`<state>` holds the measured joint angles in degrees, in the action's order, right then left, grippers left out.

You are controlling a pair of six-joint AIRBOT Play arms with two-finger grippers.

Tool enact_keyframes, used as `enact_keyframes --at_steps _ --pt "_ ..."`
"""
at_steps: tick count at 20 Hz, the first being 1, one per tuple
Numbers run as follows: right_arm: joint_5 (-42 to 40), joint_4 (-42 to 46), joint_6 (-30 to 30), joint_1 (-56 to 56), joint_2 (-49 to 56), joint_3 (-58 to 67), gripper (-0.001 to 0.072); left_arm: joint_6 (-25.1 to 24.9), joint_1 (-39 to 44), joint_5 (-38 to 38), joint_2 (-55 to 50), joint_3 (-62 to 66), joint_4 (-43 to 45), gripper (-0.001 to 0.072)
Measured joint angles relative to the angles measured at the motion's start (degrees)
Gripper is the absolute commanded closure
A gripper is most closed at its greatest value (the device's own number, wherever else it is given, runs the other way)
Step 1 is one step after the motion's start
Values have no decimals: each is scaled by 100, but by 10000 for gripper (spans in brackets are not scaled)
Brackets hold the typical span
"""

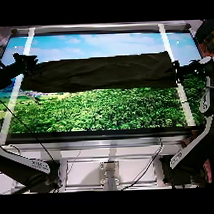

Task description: Fold the clothes and pants, and hang the long-sleeved shirts on hangers.

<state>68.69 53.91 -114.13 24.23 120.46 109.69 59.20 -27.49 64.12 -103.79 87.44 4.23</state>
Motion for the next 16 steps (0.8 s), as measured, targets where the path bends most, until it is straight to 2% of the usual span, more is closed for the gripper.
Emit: enact_keyframes --at_steps 1,5,6,7,10,16 --pt "-68 0 -20 -7 9 0 406 0 0 0 0 0 0 434" --pt "-264 22 -61 -66 26 0 420 0 0 0 0 0 2 434" --pt "-302 26 -70 -96 33 0 525 0 0 0 0 0 2 434" --pt "-313 31 -74 -127 46 0 673 0 0 0 0 0 2 434" --pt "-310 87 -90 -179 20 42 692 0 0 0 0 0 2 434" --pt "345 938 -90 -131 -525 103 693 0 0 0 0 0 2 435"
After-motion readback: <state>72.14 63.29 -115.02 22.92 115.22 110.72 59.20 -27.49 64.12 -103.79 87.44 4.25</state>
